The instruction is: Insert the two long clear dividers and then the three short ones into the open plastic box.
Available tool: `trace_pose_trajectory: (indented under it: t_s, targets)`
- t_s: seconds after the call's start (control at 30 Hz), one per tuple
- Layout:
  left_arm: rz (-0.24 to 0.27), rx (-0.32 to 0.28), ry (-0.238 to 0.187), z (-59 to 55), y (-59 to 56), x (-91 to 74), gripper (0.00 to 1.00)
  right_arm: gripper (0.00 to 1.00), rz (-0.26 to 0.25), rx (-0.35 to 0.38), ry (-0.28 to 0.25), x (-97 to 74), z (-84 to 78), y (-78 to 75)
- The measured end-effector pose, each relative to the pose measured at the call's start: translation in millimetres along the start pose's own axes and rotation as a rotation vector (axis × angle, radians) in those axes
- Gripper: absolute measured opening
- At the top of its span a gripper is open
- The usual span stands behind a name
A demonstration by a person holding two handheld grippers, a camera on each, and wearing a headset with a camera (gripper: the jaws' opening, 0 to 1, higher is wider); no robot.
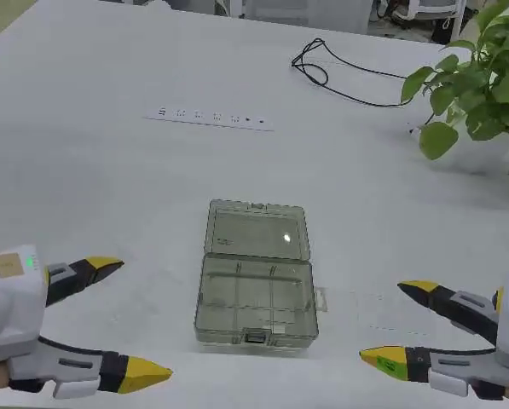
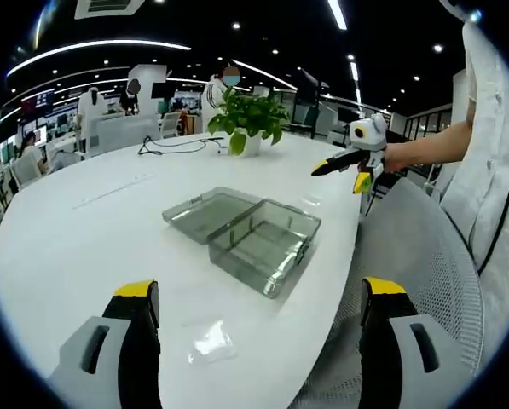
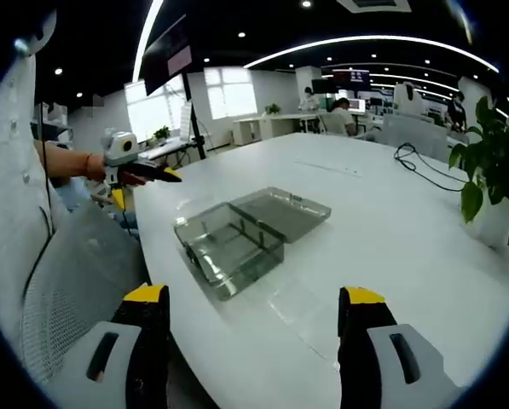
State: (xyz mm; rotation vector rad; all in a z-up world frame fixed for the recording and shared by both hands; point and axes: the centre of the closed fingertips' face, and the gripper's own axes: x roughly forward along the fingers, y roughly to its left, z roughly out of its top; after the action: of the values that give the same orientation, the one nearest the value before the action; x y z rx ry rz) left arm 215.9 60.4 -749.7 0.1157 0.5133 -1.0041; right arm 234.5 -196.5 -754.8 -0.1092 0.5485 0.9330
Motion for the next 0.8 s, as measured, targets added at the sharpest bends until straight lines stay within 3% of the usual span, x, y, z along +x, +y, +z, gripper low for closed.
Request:
trace_pose_trajectory:
  t_s: [0.8]
  targets:
    - [-0.004,0.003,0.002,0.8,-1.2,0.5,1.0,0.81,-0.001,0.0,-0.011,-0.1,0.4,-2.4]
